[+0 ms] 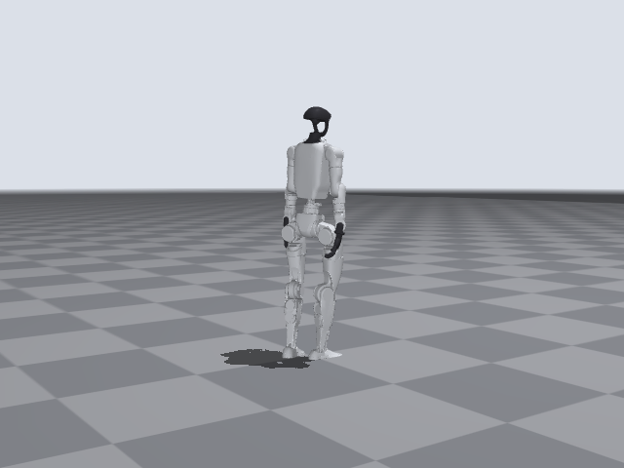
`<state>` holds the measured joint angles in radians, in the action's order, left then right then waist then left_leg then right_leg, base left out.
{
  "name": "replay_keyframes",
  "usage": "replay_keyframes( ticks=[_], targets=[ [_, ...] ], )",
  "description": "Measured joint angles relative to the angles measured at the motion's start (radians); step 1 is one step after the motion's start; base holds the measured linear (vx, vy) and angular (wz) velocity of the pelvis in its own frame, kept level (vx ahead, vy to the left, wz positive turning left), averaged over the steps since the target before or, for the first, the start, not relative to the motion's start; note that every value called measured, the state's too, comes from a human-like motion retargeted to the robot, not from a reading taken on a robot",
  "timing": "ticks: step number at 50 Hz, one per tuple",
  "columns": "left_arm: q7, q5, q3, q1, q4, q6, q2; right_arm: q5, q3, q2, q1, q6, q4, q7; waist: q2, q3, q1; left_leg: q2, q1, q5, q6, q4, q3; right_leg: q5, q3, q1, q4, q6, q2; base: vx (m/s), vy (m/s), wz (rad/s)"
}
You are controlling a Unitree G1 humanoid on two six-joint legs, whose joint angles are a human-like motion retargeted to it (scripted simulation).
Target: In place motions
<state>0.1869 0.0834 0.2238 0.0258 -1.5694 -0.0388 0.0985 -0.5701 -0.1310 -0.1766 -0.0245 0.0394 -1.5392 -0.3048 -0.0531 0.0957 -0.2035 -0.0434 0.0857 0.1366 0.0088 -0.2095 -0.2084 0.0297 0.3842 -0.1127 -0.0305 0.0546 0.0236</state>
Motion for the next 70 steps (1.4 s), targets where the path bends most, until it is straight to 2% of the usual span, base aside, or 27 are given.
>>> replay_keyframes(
  ticks=[2, 5, 13, 17, 22, 25, 29, 33, 35, 42, 47, 50, 53, 55, 58, 60, 62, 65, 67, 70],
  targets=[
    [0.003, 0.000, 0.002, 0.004, -0.004, 0.000, -0.003, -0.001, 0.000, 0.007, 0.004, 0.000, 0.004, -0.002, -0.008, 0.002, -0.021, 0.005, -0.017, 0.000, 0.015, 0.050, -0.021, 0.001, 0.021, -0.002, 0.000, -0.002, -0.006, -0.01, -0.07, 0.44],
    [0.006, -0.001, 0.006, 0.014, -0.003, 0.000, -0.004, -0.003, -0.003, 0.017, 0.009, -0.006, 0.019, 0.000, -0.015, -0.006, -0.068, -0.006, -0.028, -0.022, 0.018, 0.099, 0.032, -0.002, 0.068, -0.004, 0.005, 0.006, -0.014, -0.05, -0.08, 0.66],
    [0.004, -0.007, 0.033, 0.018, 0.010, 0.007, 0.006, -0.088, -0.049, 0.025, 0.025, -0.019, 0.079, -0.002, -0.011, -0.034, -0.098, -0.011, -0.019, -0.042, 0.039, 0.144, 0.066, -0.012, 0.103, -0.049, -0.038, -0.004, 0.002, -0.11, -0.09, 0.07],
    [0.007, -0.015, 0.052, 0.025, -0.007, 0.005, 0.018, -0.104, -0.067, 0.026, 0.045, -0.032, 0.109, 0.006, -0.009, -0.055, -0.075, 0.013, -0.003, -0.039, 0.037, 0.149, 0.019, -0.001, 0.064, -0.093, -0.105, -0.006, -0.009, -0.18, -0.11, -0.70],
    [0.005, 0.003, 0.075, 0.016, -0.024, -0.001, 0.038, -0.082, -0.077, 0.032, 0.054, -0.044, 0.123, 0.015, 0.011, -0.061, 0.015, 0.039, -0.002, -0.037, 0.033, 0.168, -0.106, 0.042, -0.107, -0.155, -0.239, -0.029, -0.037, -0.11, -0.09, -1.27],
    [-0.004, 0.010, 0.083, 0.007, -0.034, -0.006, 0.041, -0.061, -0.067, 0.034, 0.042, -0.043, 0.106, 0.018, -0.012, -0.066, -0.031, 0.060, 0.001, -0.054, 0.031, 0.179, -0.061, 0.061, -0.064, -0.175, -0.309, -0.026, -0.031, 0.01, -0.07, 0.44],
    [-0.004, 0.007, 0.090, -0.004, -0.034, -0.005, 0.034, -0.041, -0.055, 0.026, 0.018, -0.035, 0.078, 0.012, -0.004, -0.064, -0.041, 0.047, -0.018, -0.057, 0.034, 0.186, -0.056, 0.055, -0.076, -0.115, -0.253, -0.030, -0.040, 0.08, -0.03, 0.28],
    [-0.003, 0.012, 0.093, -0.010, -0.030, -0.004, 0.028, -0.050, -0.042, 0.018, -0.005, -0.017, 0.037, 0.017, 0.021, -0.045, -0.031, 0.014, -0.034, -0.051, 0.034, 0.182, -0.061, 0.051, -0.012, -0.036, -0.128, 0.001, -0.030, 0.14, 0.02, 0.07],
    [-0.005, 0.012, 0.094, -0.008, -0.027, -0.006, 0.023, -0.054, -0.033, 0.015, -0.009, -0.006, 0.018, 0.012, 0.030, -0.037, -0.004, 0.008, -0.038, -0.047, 0.033, 0.177, -0.077, 0.030, -0.036, -0.022, -0.097, -0.009, -0.027, 0.08, 0.05, -0.21],
    [0.015, -0.013, 0.096, -0.040, 0.035, 0.007, 0.010, -0.073, -0.039, 0.017, 0.003, 0.001, 0.029, 0.011, 0.018, -0.035, -0.013, 0.027, -0.038, -0.011, 0.024, 0.128, -0.100, 0.017, -0.045, -0.009, -0.072, -0.007, -0.037, 0.04, 0.03, -0.10],
    [0.000, 0.007, 0.090, -0.059, 0.043, 0.001, 0.023, -0.050, -0.035, 0.023, 0.008, -0.015, 0.054, -0.006, 0.039, -0.038, -0.010, 0.023, 0.012, 0.017, 0.023, -0.019, -0.085, 0.020, -0.063, -0.001, -0.074, 0.012, -0.026, 0.07, 0.07, -0.05],
    [0.013, 0.007, 0.108, -0.069, 0.047, -0.004, 0.029, -0.058, -0.045, 0.022, 0.019, -0.017, 0.066, -0.011, 0.061, -0.034, 0.016, 0.037, 0.071, -0.024, 0.020, -0.166, -0.141, 0.022, -0.107, 0.001, -0.072, 0.018, -0.005, 0.03, 0.09, -0.34],
    [0.009, -0.004, 0.117, -0.068, 0.055, -0.005, 0.033, -0.058, -0.044, 0.019, 0.033, -0.018, 0.082, -0.005, 0.080, -0.036, 0.003, 0.074, 0.199, -0.167, 0.030, -0.407, -0.156, 0.023, -0.104, -0.004, -0.064, 0.018, 0.023, -0.07, 0.07, 0.33],
    [0.010, -0.008, 0.113, -0.065, 0.063, -0.005, 0.037, -0.050, -0.038, 0.013, 0.036, -0.027, 0.095, -0.008, 0.098, -0.044, 0.012, 0.094, 0.308, -0.271, 0.064, -0.579, -0.156, 0.016, -0.100, -0.002, -0.053, 0.014, 0.042, -0.08, 0.06, 0.37],
    [0.012, -0.005, 0.115, -0.061, 0.060, -0.005, 0.036, -0.053, -0.029, 0.000, 0.041, -0.029, 0.100, -0.011, 0.112, -0.055, 0.033, 0.165, 0.443, -0.229, 0.137, -0.821, -0.209, 0.003, -0.073, 0.018, -0.022, 0.024, 0.048, -0.03, 0.03, 0.07],
    [0.013, -0.007, 0.123, -0.062, 0.051, -0.003, 0.027, -0.062, -0.024, -0.006, 0.048, -0.021, 0.092, 0.001, 0.119, -0.058, 0.051, 0.182, 0.524, -0.188, 0.142, -0.922, -0.211, -0.004, -0.079, 0.019, -0.011, 0.032, 0.049, -0.06, 0.07, -0.14],
    [0.020, -0.012, 0.126, -0.072, 0.044, -0.001, 0.017, -0.063, -0.018, -0.012, 0.048, -0.017, 0.085, 0.013, 0.123, -0.054, 0.061, 0.166, 0.573, -0.162, 0.122, -0.949, -0.195, -0.006, -0.087, 0.015, -0.011, 0.033, 0.058, -0.02, 0.07, -0.12],
    [0.025, -0.011, 0.124, -0.088, 0.034, -0.001, 0.010, -0.053, -0.013, -0.017, 0.045, -0.017, 0.081, 0.011, 0.126, -0.063, 0.074, 0.152, 0.555, -0.152, 0.098, -0.902, -0.196, -0.003, -0.081, 0.028, -0.011, 0.033, 0.063, 0.01, 0.03, -0.10],
    [0.025, -0.007, 0.125, -0.100, 0.024, -0.003, 0.007, -0.055, -0.008, -0.017, 0.043, -0.016, 0.081, 0.007, 0.116, -0.072, 0.072, 0.111, 0.475, -0.167, 0.070, -0.766, -0.172, 0.005, -0.071, 0.048, -0.010, 0.025, 0.058, 0.03, 0.02, -0.03],
    [0.025, -0.003, 0.132, -0.122, 0.006, -0.007, 0.006, -0.072, 0.008, -0.012, 0.025, -0.018, 0.085, 0.009, 0.082, -0.052, 0.050, 0.025, 0.326, -0.193, 0.039, -0.495, -0.088, 0.030, -0.034, 0.065, -0.018, 0.006, 0.037, 0.14, 0.00, 0.02]
  ],
)
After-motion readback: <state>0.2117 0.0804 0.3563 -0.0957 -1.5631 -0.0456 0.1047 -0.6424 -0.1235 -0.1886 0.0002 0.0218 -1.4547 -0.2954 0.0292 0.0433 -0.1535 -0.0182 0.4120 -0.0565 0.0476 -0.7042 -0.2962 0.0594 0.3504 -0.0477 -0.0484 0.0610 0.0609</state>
